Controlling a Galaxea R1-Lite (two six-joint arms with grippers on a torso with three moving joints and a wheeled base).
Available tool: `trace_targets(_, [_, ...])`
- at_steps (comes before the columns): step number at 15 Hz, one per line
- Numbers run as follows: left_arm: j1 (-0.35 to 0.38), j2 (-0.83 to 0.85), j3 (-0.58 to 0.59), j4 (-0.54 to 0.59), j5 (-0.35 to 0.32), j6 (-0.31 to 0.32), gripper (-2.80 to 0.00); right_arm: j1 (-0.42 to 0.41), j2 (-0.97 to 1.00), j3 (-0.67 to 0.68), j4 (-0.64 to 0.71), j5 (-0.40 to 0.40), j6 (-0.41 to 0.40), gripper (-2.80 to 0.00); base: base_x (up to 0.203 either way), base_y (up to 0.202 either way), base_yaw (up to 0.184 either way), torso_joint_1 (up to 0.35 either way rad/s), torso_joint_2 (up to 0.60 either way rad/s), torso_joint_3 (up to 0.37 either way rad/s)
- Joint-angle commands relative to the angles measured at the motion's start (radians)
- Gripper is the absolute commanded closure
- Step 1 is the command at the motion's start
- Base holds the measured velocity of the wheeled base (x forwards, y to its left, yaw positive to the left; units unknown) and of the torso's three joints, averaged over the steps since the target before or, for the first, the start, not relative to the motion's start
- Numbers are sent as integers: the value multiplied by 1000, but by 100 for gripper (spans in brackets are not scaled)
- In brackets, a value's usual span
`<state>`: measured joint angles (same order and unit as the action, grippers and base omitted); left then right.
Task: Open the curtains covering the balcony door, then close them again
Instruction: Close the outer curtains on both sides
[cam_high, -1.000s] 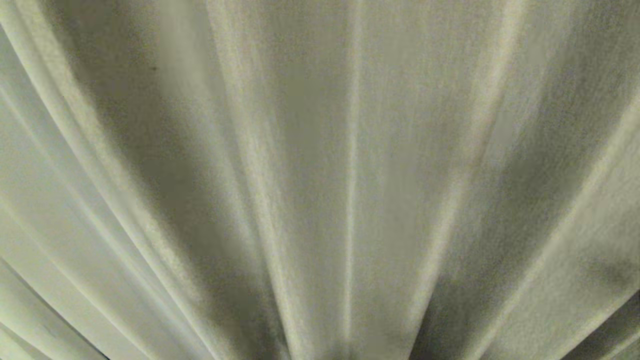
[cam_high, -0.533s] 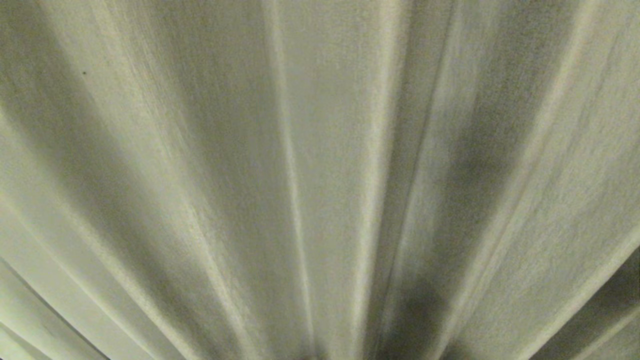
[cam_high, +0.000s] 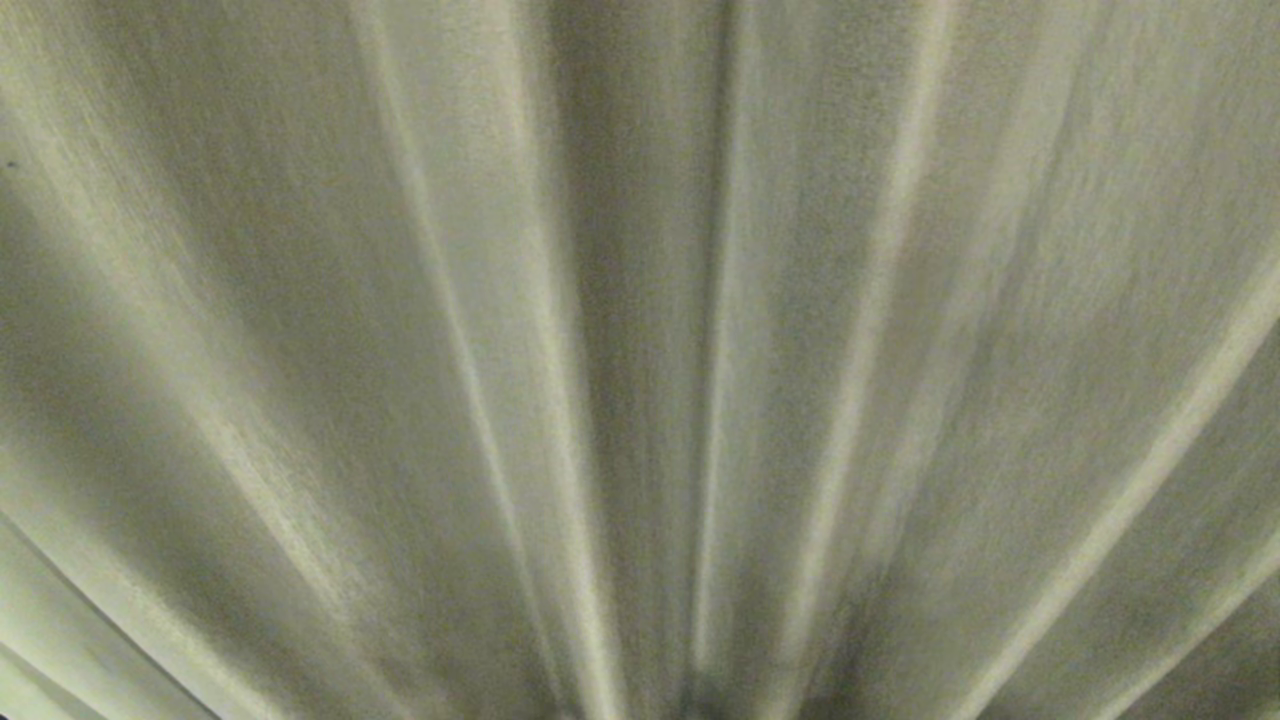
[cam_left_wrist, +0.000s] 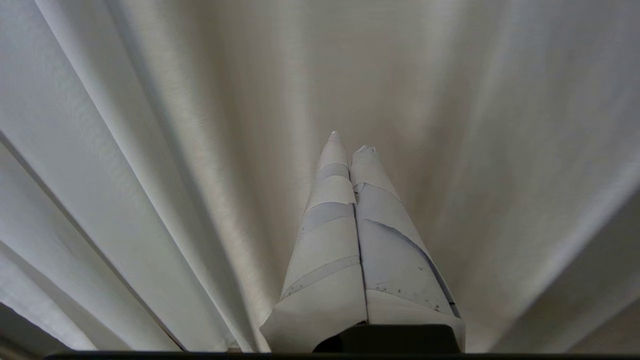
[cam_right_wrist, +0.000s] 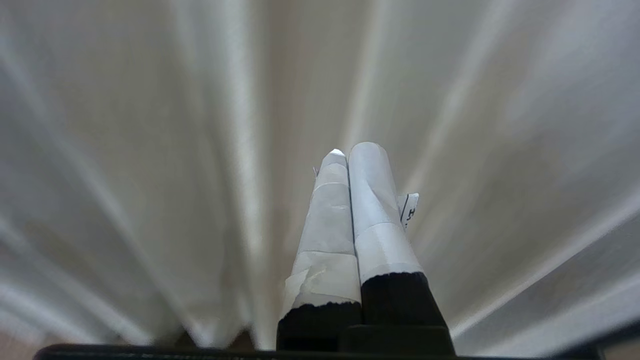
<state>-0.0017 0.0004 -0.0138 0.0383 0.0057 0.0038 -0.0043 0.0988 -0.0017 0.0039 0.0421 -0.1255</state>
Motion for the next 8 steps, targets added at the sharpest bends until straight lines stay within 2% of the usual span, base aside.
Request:
trace_targets(1, [0,0,0,-1,0,-1,0,1,-99,0,0,-1,0,0,0,0,0,0,0,0])
trace_targets(8, [0,0,0,-1,0,-1,0,1,-97,0,1,1,2,0,0,0,0,0,0,0])
